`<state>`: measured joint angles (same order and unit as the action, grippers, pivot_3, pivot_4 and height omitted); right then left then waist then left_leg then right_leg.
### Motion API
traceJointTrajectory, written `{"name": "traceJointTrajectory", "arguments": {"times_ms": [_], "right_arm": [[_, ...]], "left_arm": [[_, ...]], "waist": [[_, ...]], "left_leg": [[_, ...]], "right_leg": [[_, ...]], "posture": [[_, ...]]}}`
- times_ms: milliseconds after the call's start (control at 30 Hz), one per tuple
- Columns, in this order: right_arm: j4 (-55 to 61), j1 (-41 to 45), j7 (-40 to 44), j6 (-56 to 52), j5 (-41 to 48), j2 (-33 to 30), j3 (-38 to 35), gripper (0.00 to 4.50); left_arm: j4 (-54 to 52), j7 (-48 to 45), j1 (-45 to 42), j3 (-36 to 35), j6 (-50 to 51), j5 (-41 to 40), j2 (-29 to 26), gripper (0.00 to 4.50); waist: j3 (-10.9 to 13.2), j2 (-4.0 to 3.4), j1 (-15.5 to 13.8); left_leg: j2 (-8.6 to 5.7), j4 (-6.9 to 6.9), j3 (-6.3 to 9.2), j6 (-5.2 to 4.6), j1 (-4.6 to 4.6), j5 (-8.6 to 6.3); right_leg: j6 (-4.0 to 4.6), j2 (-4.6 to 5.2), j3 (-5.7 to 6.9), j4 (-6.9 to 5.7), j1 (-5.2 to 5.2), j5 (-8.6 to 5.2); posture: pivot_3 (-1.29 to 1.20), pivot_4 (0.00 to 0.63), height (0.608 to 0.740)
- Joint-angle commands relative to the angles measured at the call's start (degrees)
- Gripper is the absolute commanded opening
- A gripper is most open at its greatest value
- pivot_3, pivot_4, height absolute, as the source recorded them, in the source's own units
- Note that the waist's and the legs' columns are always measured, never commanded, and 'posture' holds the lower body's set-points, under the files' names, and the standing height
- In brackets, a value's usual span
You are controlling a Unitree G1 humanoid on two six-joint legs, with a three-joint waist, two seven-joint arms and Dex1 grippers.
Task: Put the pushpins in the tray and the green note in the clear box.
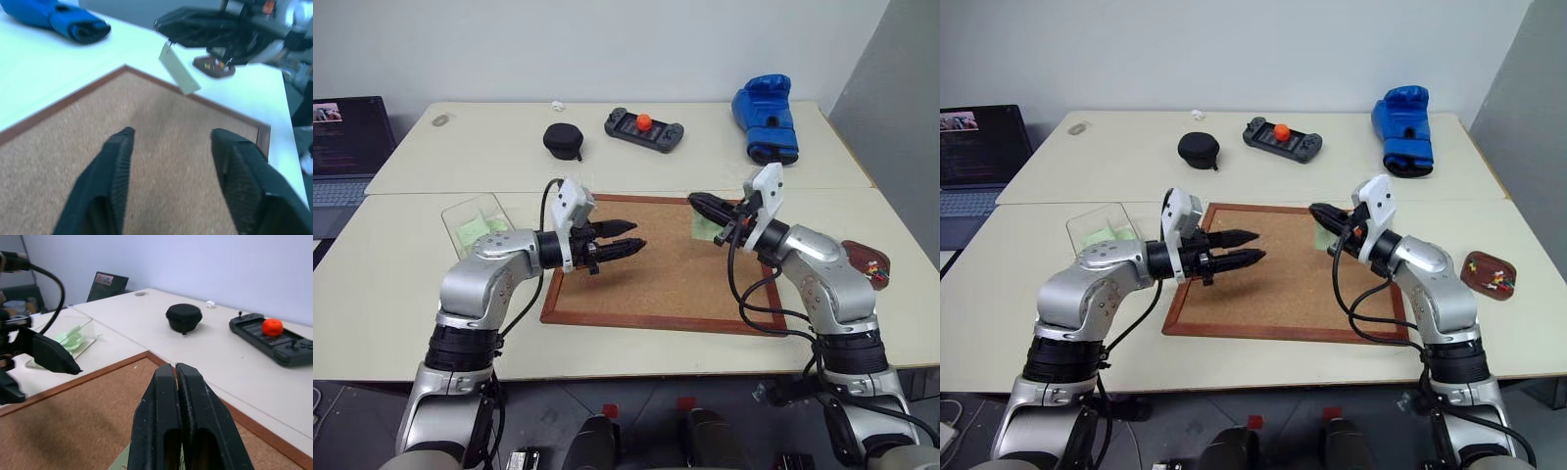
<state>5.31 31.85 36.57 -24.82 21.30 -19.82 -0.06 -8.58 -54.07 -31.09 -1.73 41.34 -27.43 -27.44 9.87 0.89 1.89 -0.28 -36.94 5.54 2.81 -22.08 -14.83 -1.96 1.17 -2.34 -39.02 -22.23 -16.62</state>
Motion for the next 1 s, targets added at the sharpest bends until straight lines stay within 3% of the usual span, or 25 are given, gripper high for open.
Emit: {"name": "traceJointTrajectory", "arguments": {"times_ms": [33,400,833,1000], "right_arm": [[2.9,2.1,-1.7,1.5,0.0,0.5,-1.0,0.0],[6.6,0.3,-2.2,2.7,-1.5,1.8,3.2,0.0],[9.2,-1.0,-3.0,3.1,-2.6,3.7,5.3,0.0],[9.5,-0.7,-3.4,3.0,-2.4,3.9,5.4,0.0]], "left_arm": [[-4.5,5.3,1.7,0.0,-0.2,-1.5,3.4,3.57],[-2.2,11.2,-1.6,4.3,-2.1,-0.6,11.3,3.7],[3.5,12.0,-4.4,6.7,-5.2,1.0,13.5,3.7],[4.1,11.3,-4.1,6.7,-5.7,0.9,13.0,2.91]], "waist": [[0.0,0.0,0.0],[0.0,0.0,0.0],[0.0,0.0,0.0],[0.0,0.0,0.0]], "left_leg": [[0.0,0.0,0.0,0.0,0.01,0.0],[-0.05,0.0,-0.02,0.0,0.0,0.0],[-0.08,0.01,-0.03,0.02,0.0,0.01],[-0.07,0.01,-0.02,0.02,0.0,0.01]], "right_leg": [[0.0,0.0,-0.01,0.0,0.0,0.0],[0.0,-0.03,0.02,0.0,0.0,0.0],[0.0,-0.03,0.0,0.02,-0.01,0.0],[0.0,-0.03,-0.01,0.02,-0.01,0.0]], "posture": [[0.0,0.15,0.74],[0.0,0.15,0.74],[0.0,0.15,0.74],[0.0,0.15,0.74]]}}
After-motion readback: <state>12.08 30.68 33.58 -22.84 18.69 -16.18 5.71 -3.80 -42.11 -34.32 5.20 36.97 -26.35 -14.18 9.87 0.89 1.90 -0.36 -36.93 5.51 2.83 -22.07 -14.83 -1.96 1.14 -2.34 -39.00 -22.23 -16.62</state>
